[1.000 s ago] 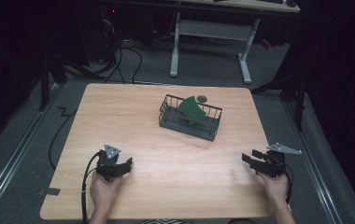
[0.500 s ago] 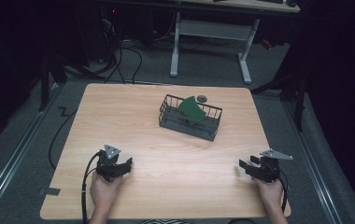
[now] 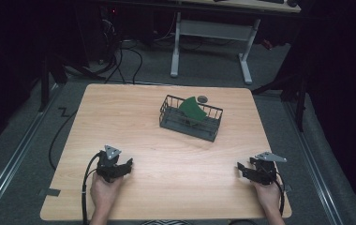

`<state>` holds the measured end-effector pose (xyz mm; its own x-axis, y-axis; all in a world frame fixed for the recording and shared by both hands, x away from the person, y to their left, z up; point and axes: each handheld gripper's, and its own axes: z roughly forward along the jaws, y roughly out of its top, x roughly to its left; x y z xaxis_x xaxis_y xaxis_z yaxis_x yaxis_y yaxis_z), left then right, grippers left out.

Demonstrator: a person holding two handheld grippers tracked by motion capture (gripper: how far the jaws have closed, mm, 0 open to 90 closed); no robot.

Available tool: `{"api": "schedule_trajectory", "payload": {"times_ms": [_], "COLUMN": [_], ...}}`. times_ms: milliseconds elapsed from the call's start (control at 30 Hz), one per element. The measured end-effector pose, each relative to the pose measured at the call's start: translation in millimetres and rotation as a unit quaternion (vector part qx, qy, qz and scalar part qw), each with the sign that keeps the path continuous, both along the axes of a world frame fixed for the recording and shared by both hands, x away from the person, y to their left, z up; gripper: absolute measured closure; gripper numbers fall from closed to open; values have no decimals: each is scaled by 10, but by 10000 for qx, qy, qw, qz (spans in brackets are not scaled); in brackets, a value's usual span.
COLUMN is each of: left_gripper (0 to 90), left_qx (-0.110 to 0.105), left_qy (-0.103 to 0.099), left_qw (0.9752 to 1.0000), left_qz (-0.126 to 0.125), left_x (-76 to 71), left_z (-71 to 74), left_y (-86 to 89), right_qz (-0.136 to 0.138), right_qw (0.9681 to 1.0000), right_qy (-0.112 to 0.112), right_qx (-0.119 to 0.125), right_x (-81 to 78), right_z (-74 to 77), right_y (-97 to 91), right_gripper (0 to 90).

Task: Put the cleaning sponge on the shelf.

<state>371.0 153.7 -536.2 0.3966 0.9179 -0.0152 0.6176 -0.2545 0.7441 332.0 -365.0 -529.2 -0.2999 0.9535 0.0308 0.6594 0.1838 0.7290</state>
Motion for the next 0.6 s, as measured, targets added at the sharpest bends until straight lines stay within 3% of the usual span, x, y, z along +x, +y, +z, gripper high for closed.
{"api": "schedule_trajectory", "payload": {"times_ms": [133,600], "left_gripper": [304,303], "left_qx": [-5,2], "left_qy": [0,-2], "left_qw": [10000,10000], "left_qz": [2,10], "left_x": [-3,-6], "left_z": [0,0], "left_y": [0,-1], "right_qz": [65,49], "right_qw": [9996,9997], "right_qy": [-55,-18], "right_qx": [-267,-231], "right_x": [-4,1], "right_z": [-7,-7], "right_y": [58,62], "right_gripper": [332,307]}}
